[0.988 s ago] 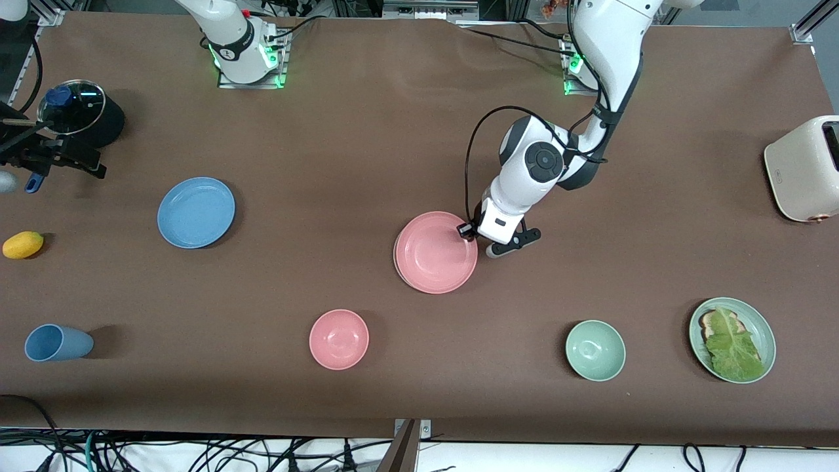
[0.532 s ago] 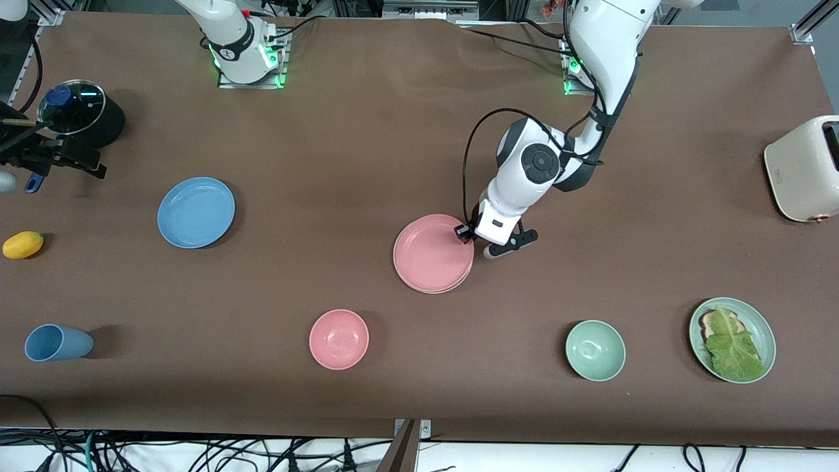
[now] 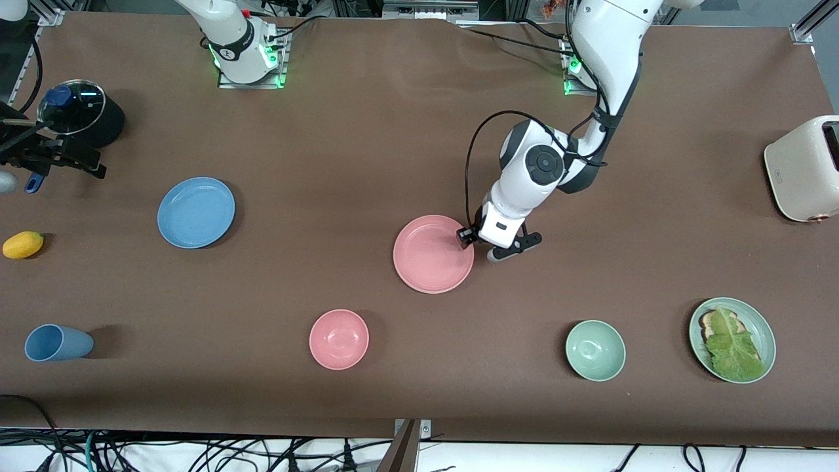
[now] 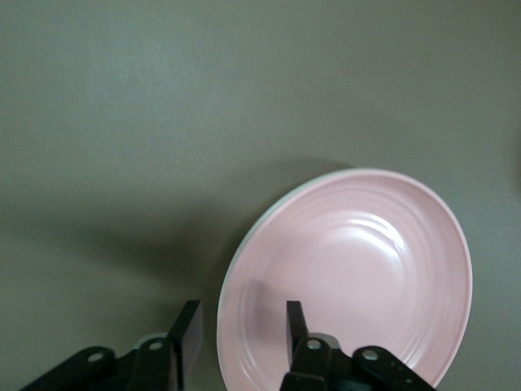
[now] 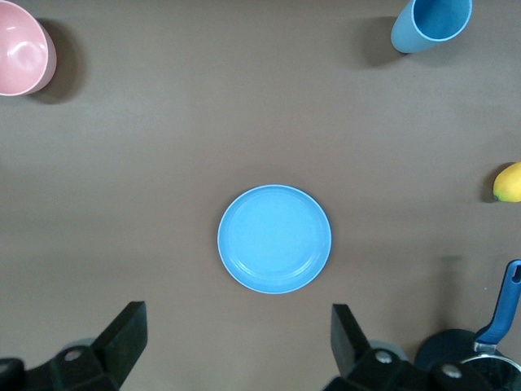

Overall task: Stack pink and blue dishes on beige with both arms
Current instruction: 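Open the left gripper to release the pink plate, then withdraw the left gripper while the right gripper reaches the blue plate, then lower the right gripper and pinch the blue plate rim while the left gripper retracts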

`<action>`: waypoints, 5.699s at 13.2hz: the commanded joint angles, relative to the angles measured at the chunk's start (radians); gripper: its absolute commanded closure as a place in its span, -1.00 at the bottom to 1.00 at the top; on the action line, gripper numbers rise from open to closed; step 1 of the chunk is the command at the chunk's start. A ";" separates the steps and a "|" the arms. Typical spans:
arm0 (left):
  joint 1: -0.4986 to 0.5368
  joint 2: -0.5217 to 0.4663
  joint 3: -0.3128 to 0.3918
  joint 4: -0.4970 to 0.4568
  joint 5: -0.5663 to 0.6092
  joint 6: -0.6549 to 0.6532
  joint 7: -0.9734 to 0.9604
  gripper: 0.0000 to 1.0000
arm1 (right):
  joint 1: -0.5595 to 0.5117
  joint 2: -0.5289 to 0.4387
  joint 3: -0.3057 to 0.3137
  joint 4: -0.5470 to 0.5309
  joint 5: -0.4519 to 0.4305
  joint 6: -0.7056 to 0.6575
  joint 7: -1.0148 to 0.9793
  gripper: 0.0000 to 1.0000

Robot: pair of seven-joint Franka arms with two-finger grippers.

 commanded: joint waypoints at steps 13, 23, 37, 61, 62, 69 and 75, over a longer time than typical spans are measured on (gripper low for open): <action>0.149 -0.047 0.152 0.240 0.178 -0.568 0.532 -0.66 | -0.003 0.021 -0.002 0.008 0.002 -0.021 0.002 -1.00; 0.395 -0.039 0.149 0.286 0.178 -0.632 0.758 -1.00 | -0.021 0.068 -0.077 -0.257 0.036 0.183 0.004 -1.00; 0.521 -0.154 0.076 0.273 0.176 -0.881 0.753 -1.00 | -0.153 0.459 -0.188 -0.347 0.521 0.442 -0.519 -1.00; 0.541 -0.516 0.088 0.333 0.254 -1.005 0.756 -1.00 | -0.176 0.528 -0.185 -0.339 0.502 0.415 -0.845 0.75; 0.542 -0.512 0.091 0.330 0.259 -1.017 0.756 -1.00 | -0.174 0.528 -0.185 -0.338 0.501 0.413 -0.845 0.81; 0.527 -0.516 0.076 0.378 0.286 -1.125 0.793 -1.00 | -0.173 0.528 -0.180 -0.335 0.491 0.404 -0.845 1.00; 0.528 -0.516 0.046 0.378 0.286 -1.174 0.793 -1.00 | -0.124 0.525 -0.180 -0.186 0.485 0.239 -0.828 1.00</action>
